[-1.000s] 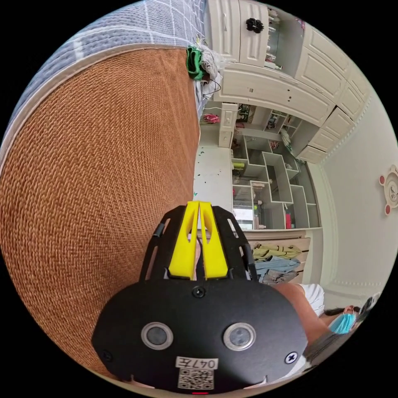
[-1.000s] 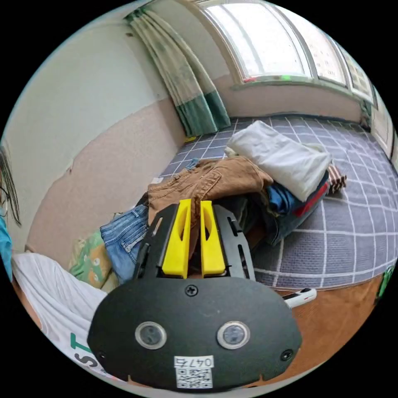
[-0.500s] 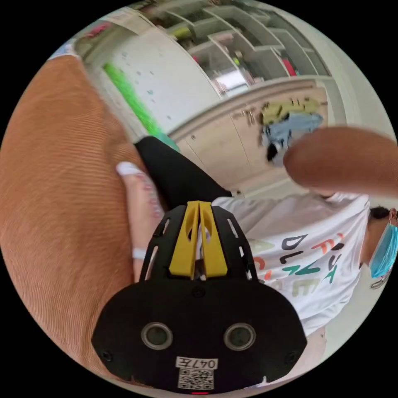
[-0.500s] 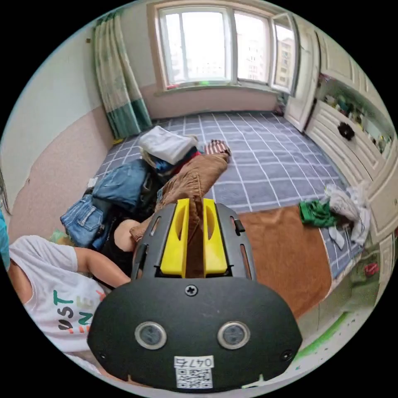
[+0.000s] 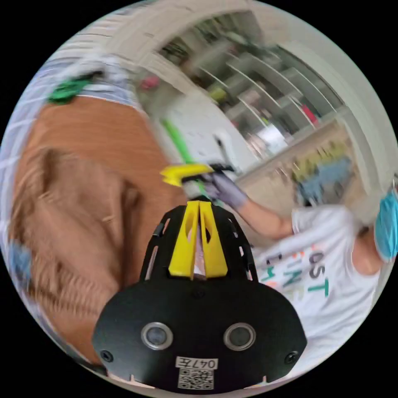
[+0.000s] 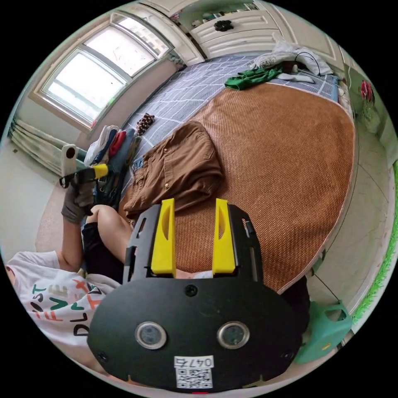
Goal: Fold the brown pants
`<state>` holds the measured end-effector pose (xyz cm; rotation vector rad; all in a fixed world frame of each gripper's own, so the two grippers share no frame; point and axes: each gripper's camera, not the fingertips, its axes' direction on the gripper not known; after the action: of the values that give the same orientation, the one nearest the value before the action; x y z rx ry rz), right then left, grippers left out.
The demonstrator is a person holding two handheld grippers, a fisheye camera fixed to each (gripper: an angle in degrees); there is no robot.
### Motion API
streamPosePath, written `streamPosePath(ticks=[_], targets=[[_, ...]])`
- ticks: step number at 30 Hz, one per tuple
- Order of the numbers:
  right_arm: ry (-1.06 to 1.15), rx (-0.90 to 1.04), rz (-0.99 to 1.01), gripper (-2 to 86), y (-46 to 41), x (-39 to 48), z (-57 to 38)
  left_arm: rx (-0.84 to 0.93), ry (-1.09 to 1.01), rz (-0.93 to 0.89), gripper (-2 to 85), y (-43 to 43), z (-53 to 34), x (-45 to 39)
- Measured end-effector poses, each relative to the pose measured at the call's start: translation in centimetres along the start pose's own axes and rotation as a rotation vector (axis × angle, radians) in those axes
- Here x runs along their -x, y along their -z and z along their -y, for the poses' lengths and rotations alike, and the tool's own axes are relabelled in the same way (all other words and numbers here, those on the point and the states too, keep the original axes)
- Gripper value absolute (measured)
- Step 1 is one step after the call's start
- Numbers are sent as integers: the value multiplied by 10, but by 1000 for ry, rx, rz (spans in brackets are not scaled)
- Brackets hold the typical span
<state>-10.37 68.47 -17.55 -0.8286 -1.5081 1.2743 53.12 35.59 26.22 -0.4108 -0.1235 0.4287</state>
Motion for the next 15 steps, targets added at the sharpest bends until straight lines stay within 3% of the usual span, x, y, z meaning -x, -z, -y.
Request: streamPosePath(ticks=[2,4,7,10,15], targets=[[37,-27,-14,132,-8,1,3,-146,190,255,25,65,-33,53],[83,-40,-30,141,-14,4,14,-171,394,445,131,102,-75,115],[128,-15,-39,146,-28,5,45,-171,544,377,184,97,-121,180],[145,40,-74,147,-52,0,77,-197,640,247,183,93,-144,225],[81,142,-89,108,-95,-11,90,-154,683,263,163,76,-156,261]])
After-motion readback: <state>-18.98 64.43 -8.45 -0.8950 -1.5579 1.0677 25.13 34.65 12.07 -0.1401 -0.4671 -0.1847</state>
